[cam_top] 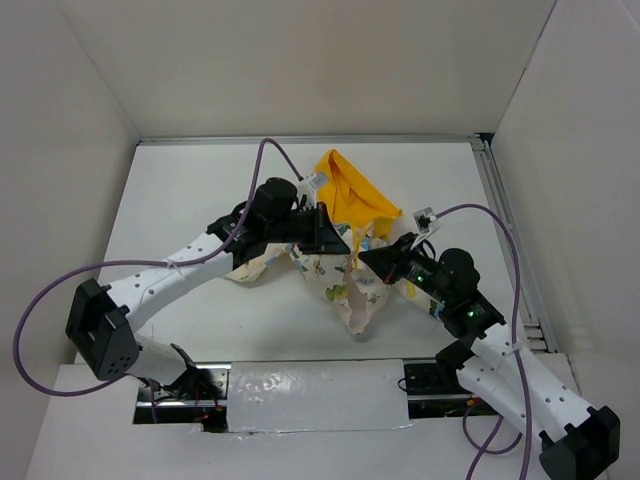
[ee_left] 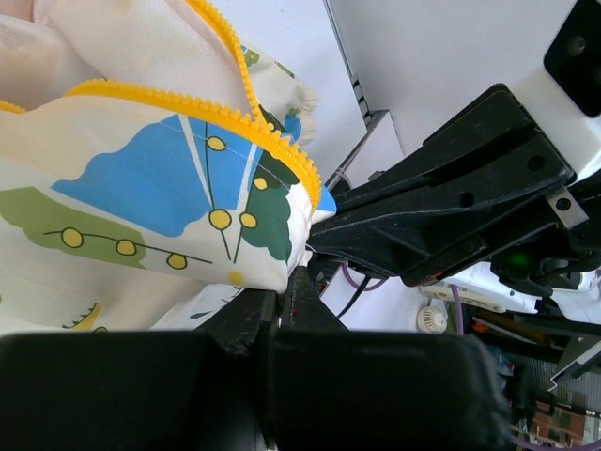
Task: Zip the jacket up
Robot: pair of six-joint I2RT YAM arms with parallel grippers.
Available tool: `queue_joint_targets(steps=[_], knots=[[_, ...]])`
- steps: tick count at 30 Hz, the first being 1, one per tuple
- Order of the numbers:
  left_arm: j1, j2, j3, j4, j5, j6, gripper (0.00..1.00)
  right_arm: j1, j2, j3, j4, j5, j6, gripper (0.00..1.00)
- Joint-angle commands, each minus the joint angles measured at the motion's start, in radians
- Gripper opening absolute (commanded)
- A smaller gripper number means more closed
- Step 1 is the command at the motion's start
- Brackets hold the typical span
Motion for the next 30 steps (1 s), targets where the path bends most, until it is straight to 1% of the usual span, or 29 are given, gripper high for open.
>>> queue_joint_targets(steps=[1,8,18,30], knots=[[0.002,0.015,0.005,0.082,0.052,0.0,0.0,0.002,0.007,0.008,0.11,-0.007,0.004,0.0],[0.002,0.013,0.002,0.065,0.023,0.0,0.0,0.002,-0.014,-0.004,0.113,0.033,0.009,0.0],[0.002,-0.006,-0.018,0.064,0.006,-0.014,0.0,0.004,-0.053,-0.016,0.069,0.073,0.009,0.0],[0.002,-0.017,-0.027,0.09,0.047,-0.012,0.0,0.002,-0.039,-0.016,0.105,0.07,0.018,0.0]])
